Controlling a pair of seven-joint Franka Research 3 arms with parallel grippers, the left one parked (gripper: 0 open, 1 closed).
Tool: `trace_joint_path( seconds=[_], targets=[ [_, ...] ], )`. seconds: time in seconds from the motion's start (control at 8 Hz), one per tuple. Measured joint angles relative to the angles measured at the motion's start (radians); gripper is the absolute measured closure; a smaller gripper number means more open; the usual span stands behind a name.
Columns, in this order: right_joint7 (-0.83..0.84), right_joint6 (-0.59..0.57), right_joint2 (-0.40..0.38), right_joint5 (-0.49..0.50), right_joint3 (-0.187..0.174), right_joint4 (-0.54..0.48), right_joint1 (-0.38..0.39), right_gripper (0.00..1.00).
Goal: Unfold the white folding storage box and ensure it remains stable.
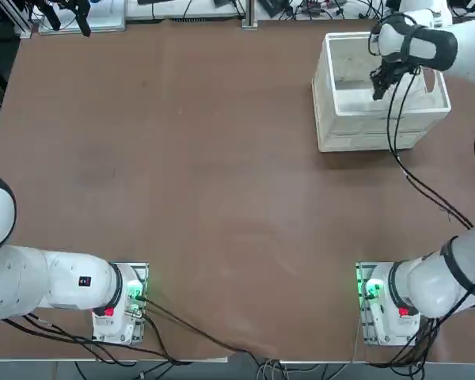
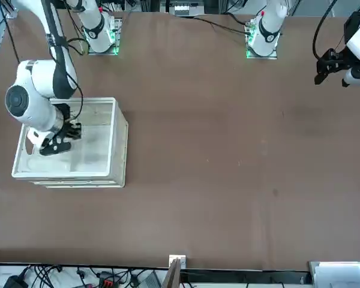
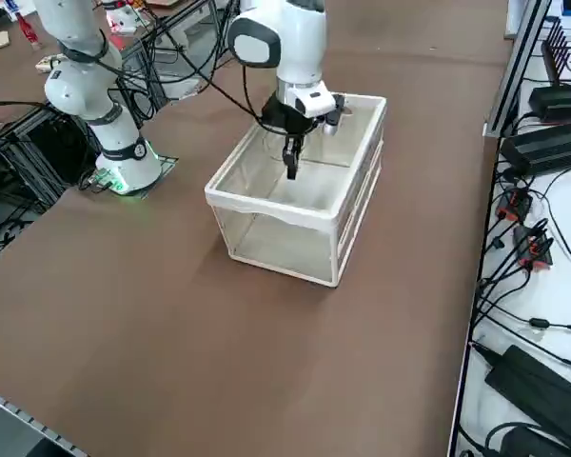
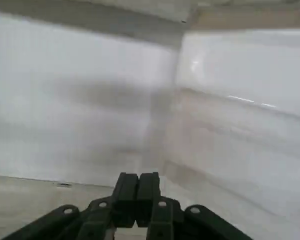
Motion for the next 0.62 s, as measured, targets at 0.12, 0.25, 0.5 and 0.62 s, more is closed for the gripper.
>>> trace_joint_path(
  seconds=[0.12, 0.25, 0.5, 0.62],
  targets=[
    [0.066, 0.001, 0.027, -0.116, -0.001, -0.001, -0.002, 0.98],
    [0.137, 0.002, 0.056, -0.229, -0.002, -0.001, -0.002, 0.98],
    [0.219, 0.024, 0.102, -0.388, -0.004, -0.001, -0.030, 0.98],
    [0.221, 0.069, 0.120, -0.422, -0.006, -0.003, -0.073, 0.98]
  ],
)
